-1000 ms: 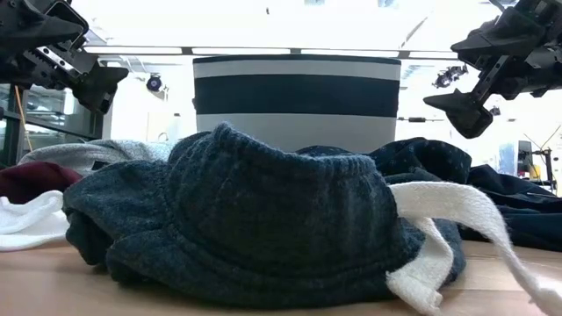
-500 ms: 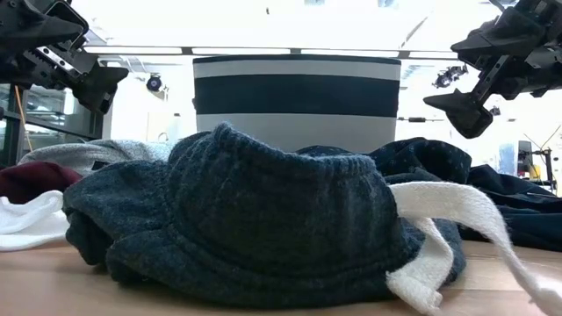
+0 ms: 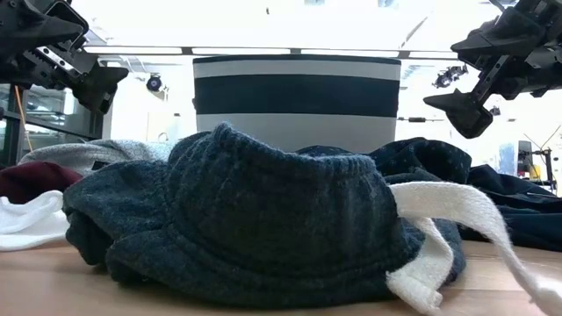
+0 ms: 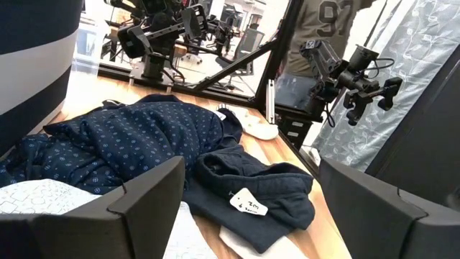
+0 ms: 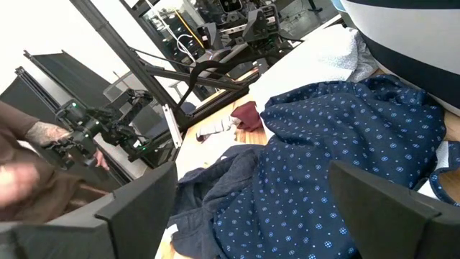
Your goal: Pick & Place Cloths
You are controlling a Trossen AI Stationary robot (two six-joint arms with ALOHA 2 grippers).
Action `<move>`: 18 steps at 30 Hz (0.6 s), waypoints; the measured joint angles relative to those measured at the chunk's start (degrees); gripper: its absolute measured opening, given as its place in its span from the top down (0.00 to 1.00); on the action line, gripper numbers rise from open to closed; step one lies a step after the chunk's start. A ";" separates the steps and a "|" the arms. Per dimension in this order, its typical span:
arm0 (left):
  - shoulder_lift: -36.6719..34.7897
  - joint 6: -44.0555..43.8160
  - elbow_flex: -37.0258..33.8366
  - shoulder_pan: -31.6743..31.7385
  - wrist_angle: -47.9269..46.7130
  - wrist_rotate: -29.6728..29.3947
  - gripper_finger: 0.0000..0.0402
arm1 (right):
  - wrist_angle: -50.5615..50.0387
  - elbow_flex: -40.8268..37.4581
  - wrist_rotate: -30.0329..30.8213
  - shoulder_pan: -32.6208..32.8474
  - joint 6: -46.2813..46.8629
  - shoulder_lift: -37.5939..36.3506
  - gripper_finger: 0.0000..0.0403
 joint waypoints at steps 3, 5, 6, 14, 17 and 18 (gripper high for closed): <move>0.00 -0.02 -0.04 0.00 0.26 0.06 0.21 | 0.00 0.00 0.00 0.00 0.00 0.02 0.12; 0.01 -0.02 -0.04 0.00 0.28 0.06 0.21 | 0.02 0.00 -0.02 0.00 -0.02 0.00 0.12; 0.00 -0.04 -0.04 0.00 0.28 0.06 0.21 | 0.00 -0.02 -0.02 0.00 -0.02 0.00 0.12; 0.02 -3.50 -0.04 -0.02 0.25 -0.83 0.21 | 0.00 0.00 0.00 -0.01 -0.01 0.00 0.12; 0.02 -7.07 -0.07 -0.02 -0.30 -5.12 0.21 | 0.00 0.00 -0.02 -0.01 -0.01 0.02 0.12; 0.02 -8.05 -0.09 -0.02 -0.34 -6.32 0.21 | 0.01 0.00 -0.01 -0.01 -0.02 0.00 0.12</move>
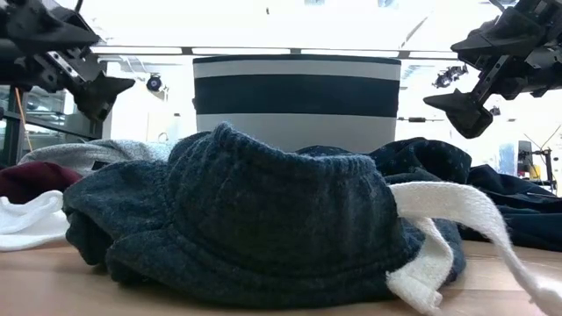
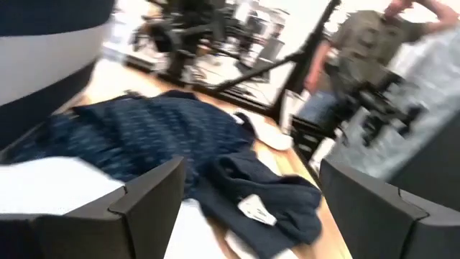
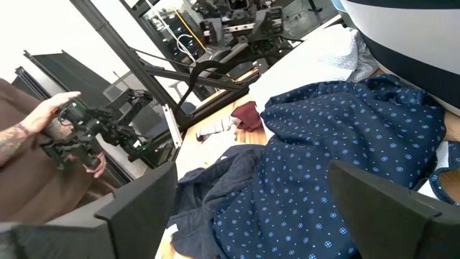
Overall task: Pick & Place Cloths
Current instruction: Put the white patterned shirt into the blue bin
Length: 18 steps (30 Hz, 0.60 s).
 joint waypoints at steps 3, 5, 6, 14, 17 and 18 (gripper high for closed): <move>0.00 -0.57 0.76 0.00 -1.43 -2.02 0.21 | 0.00 0.00 0.01 0.01 0.02 0.02 0.12; 0.02 -0.57 2.33 0.00 -3.80 -2.05 0.21 | -0.01 0.00 0.01 0.01 0.00 0.01 0.12; 0.04 -0.43 3.09 0.00 -4.70 -2.14 0.21 | -0.02 0.00 -0.01 0.01 0.01 0.01 0.12; 3.57 5.15 9.52 0.00 -11.87 -3.43 0.21 | 0.00 -0.01 0.01 -0.01 0.00 0.00 0.12; 7.97 6.02 12.99 0.00 -15.27 -5.32 0.21 | 0.00 -0.01 0.01 -0.01 0.01 0.01 0.12; 9.65 6.11 14.37 0.00 -16.89 -5.99 0.21 | -0.02 0.00 -0.01 0.01 0.00 0.00 0.12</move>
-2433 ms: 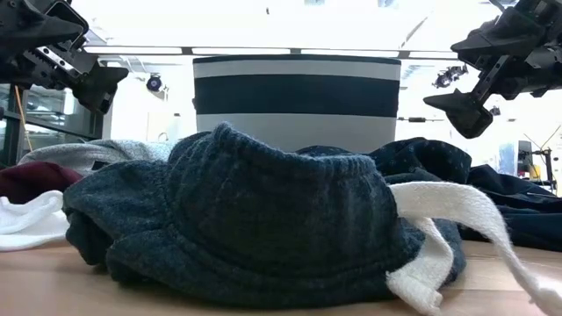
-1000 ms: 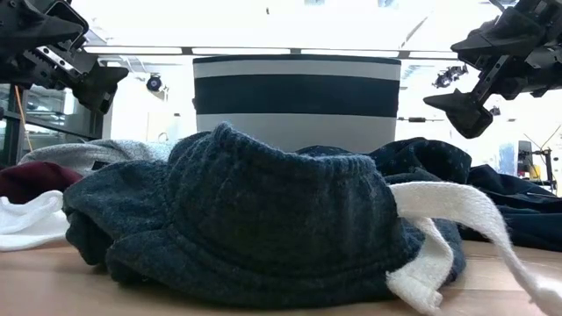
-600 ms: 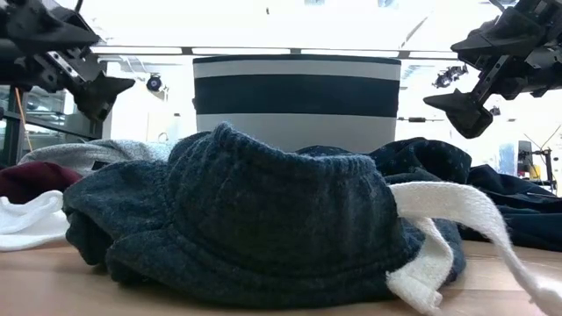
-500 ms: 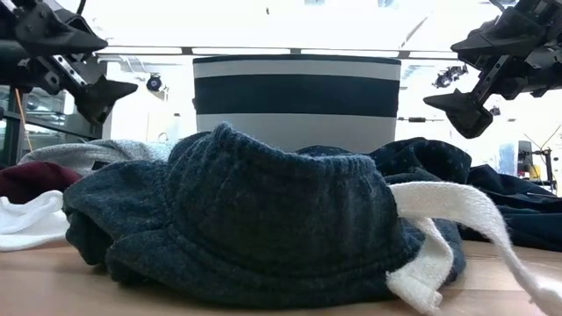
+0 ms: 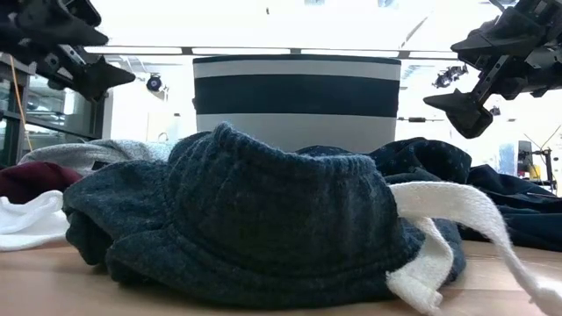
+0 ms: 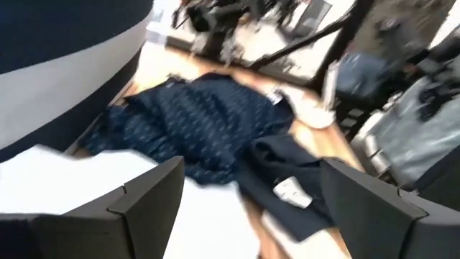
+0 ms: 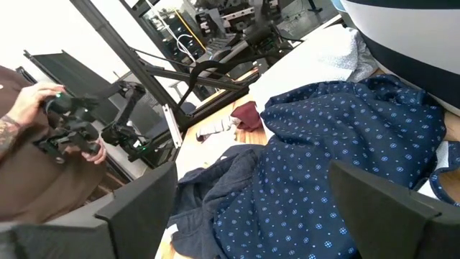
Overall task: Pick & Place Cloths
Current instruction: Put the white patterned shirt into the blue bin
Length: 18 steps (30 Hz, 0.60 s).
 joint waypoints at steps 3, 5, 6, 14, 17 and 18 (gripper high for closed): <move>6.00 1.74 4.46 0.00 -4.89 -1.80 0.21 | 0.00 0.01 0.00 0.00 -0.01 0.02 0.12; 10.41 3.95 7.05 0.00 -8.07 -3.66 0.21 | 0.00 0.01 0.00 -0.02 0.00 0.00 0.12; 12.82 4.54 8.33 0.00 -9.33 -5.01 0.21 | 0.00 0.00 0.00 0.00 0.02 0.02 0.12; 29.99 3.49 14.84 0.04 -11.66 -10.82 0.07 | 0.02 0.01 0.00 -0.02 0.01 0.00 0.12; 34.69 0.74 15.95 0.06 -12.32 -12.17 0.02 | 0.01 0.01 0.00 0.00 0.01 0.01 0.12; 36.04 -0.71 16.33 0.13 -13.15 -13.07 0.02 | 0.00 -0.02 0.02 -0.02 0.02 0.02 0.12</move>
